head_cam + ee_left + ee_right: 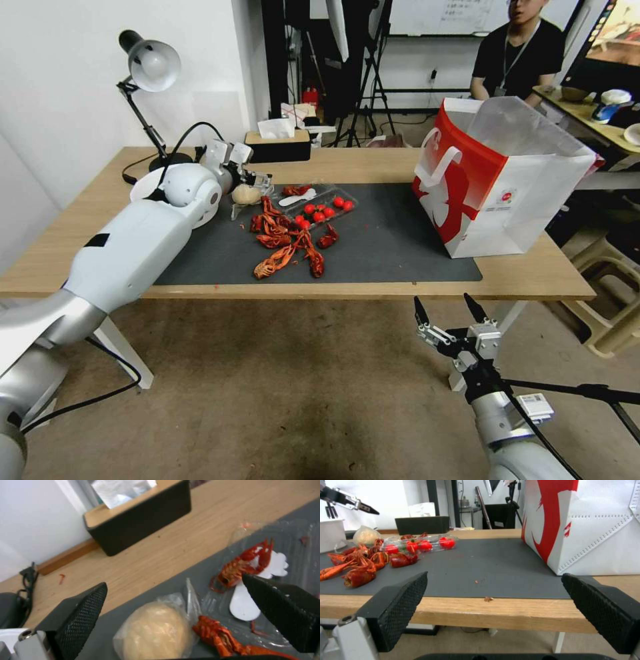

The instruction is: Pick up the trash from the table and place it into the takeout bag.

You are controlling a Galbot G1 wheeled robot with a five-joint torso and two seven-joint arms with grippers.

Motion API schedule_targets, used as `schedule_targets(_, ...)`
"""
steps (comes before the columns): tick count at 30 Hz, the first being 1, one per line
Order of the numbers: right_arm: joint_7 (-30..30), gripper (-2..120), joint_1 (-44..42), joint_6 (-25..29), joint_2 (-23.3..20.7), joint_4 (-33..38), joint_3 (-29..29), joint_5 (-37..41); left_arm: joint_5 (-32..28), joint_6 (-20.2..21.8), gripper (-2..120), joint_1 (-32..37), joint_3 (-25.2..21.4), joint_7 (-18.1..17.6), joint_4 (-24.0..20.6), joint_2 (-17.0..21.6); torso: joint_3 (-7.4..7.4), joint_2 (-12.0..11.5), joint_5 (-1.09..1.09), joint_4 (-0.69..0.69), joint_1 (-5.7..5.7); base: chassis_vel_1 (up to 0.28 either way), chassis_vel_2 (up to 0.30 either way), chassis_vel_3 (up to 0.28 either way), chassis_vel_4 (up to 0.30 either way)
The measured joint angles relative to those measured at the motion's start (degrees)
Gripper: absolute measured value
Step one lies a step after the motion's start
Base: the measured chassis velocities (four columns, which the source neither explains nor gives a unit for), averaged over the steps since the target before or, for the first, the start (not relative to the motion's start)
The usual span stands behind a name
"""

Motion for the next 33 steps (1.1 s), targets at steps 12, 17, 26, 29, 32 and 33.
schedule_targets(12, -0.7, 100, -0.3, 0.8, 0.1, -0.3, 0.3, -0.7, 5.3, 4.8, 100, -4.0, 3.3, 5.6, 7.3, -2.8, 0.00, 0.0, -0.02, -0.02, 0.00, 0.000, 0.000, 0.000, 0.000)
schedule_targets(17, -0.7, 100, -0.2, 0.9, 0.1, -0.5, 0.3, -0.7, 7.1, 6.4, 100, -4.6, 3.9, 7.4, 8.6, -3.1, -0.01, 0.0, -0.02, 0.00, 0.00, 0.000, 0.000, 0.000, 0.000)
schedule_targets(26, -0.7, 100, -0.2, 0.9, 0.0, -0.6, 0.2, -0.7, 8.9, 7.0, 100, -5.6, 4.7, 9.7, 11.2, -3.6, 0.00, 0.0, -0.02, 0.00, 0.00, 0.000, 0.000, 0.000, 0.000)
schedule_targets(29, -0.7, 100, -0.2, 1.0, 0.0, -0.7, 0.3, -0.6, 9.0, 7.0, 100, -5.8, 4.8, 9.9, 11.7, -3.8, -0.01, 0.0, -0.01, -0.01, 0.00, 0.000, 0.000, 0.000, 0.000)
schedule_targets(32, -0.7, 100, -0.3, 1.0, 0.0, -0.7, 0.3, -0.6, 9.2, 6.9, 100, -6.0, 4.9, 10.1, 12.6, -4.1, 0.00, 0.0, -0.01, -0.01, 0.00, 0.000, 0.000, 0.000, 0.000)
schedule_targets(33, -0.7, 100, -0.3, 1.0, 0.0, -0.7, 0.2, -0.6, 9.2, 6.9, 100, -6.0, 4.9, 10.2, 12.8, -4.1, 0.00, 0.0, -0.02, -0.01, 0.00, 0.000, 0.000, 0.000, 0.000)
